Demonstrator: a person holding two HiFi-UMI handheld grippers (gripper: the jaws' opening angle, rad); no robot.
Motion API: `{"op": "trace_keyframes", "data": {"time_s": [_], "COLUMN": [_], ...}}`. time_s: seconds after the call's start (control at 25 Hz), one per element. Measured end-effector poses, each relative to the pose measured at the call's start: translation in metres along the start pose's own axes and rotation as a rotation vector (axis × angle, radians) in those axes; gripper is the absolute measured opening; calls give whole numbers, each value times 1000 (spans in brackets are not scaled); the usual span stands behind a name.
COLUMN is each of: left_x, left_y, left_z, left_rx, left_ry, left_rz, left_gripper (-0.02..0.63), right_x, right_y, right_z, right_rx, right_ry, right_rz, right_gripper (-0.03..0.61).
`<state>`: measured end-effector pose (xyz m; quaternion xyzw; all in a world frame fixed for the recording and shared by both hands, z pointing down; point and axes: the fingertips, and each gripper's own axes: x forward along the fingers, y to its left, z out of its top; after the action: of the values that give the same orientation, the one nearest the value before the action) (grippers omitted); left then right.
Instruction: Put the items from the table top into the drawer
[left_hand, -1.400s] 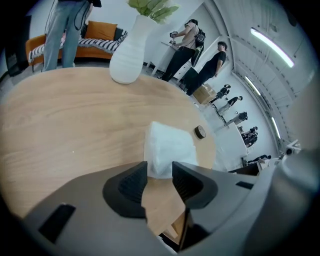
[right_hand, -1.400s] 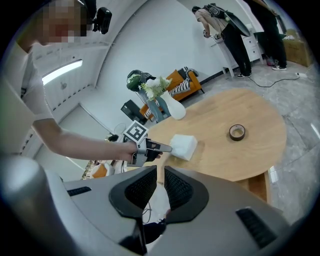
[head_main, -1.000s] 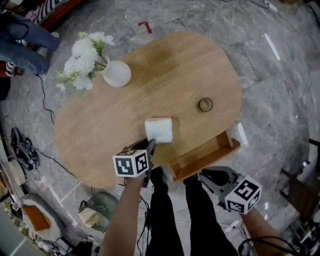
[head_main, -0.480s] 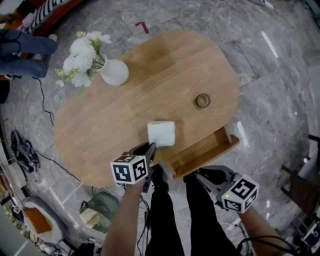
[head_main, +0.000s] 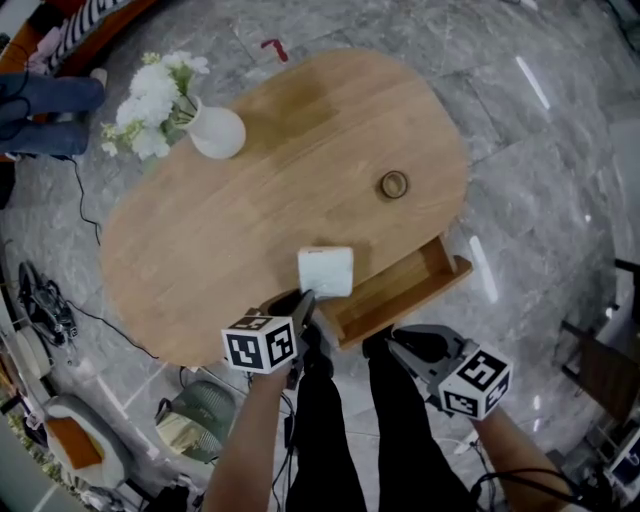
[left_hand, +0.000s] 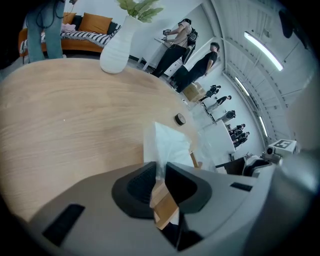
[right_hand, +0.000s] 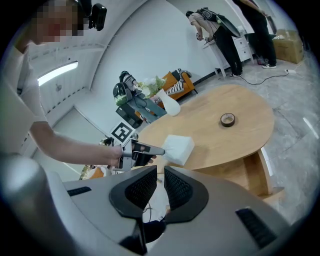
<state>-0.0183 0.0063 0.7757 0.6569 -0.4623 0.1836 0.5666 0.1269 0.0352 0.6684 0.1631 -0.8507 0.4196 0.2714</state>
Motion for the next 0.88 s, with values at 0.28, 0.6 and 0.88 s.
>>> {"op": "trace_keyframes", "data": {"time_s": [0.28, 0.6, 0.88], "left_x": [4, 13, 19], "left_y": [-19, -45, -63], "left_z": [-28, -71, -100], "left_rx": [8, -15, -31], "left_ry": [3, 32, 51], "left_rz": [-14, -64, -84], "left_gripper": [58, 58, 60], "right_x": [-5, -10, -19], "right_y": [-3, -5, -17], "right_z": [-17, -34, -33], "right_rx": [24, 41, 41], "right_ry": [-7, 2, -4], "right_rz": [-5, -2, -11], "right_gripper": [64, 64, 64]}}
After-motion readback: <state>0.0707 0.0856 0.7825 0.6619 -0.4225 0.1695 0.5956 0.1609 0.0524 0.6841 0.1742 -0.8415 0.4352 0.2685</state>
